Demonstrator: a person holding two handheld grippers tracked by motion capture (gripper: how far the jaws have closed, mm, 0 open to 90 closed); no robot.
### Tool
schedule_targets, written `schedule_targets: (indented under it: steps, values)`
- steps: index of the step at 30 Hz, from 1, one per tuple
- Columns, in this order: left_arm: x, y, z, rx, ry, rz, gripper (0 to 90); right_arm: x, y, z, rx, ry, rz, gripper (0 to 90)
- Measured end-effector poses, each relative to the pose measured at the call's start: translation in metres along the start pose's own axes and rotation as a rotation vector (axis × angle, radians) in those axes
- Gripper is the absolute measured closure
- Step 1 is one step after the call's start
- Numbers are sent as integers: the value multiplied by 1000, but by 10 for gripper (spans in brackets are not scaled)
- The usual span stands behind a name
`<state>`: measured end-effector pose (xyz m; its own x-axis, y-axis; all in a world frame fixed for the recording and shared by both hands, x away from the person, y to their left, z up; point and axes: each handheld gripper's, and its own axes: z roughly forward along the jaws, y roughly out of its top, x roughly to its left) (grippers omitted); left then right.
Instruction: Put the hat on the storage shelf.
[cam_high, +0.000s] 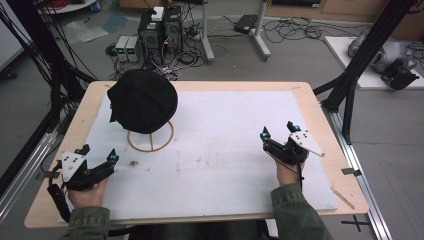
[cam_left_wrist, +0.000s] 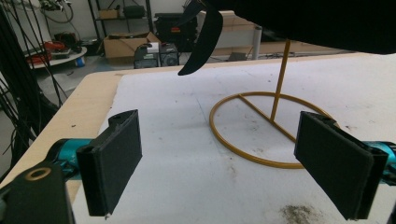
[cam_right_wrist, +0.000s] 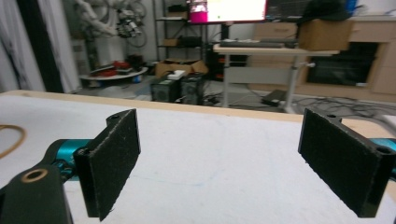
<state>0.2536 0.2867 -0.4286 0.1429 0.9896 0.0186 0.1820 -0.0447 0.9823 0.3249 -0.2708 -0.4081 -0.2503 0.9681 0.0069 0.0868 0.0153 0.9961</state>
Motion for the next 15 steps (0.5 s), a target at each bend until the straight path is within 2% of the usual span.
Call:
schedule_targets:
  steps: [2, 5, 11, 13, 15]
  values:
    - [0, 0, 0, 1, 0, 0, 153, -1, -3, -5, -7, -34, 3, 121]
    - [0, 0, 0, 1, -1, 2, 153, -7, -6, -9, -1, -56, 23, 121]
    - [-1, 0, 0, 3, -1, 1, 153, -12, -10, -19, 25, -68, 8, 121]
    - [-1, 0, 0, 2, -1, -1, 153, -12, -12, -22, 9, -70, -10, 121]
    - [-1, 0, 0, 1, -3, -5, 153, -12, -14, -24, 11, -67, -9, 121]
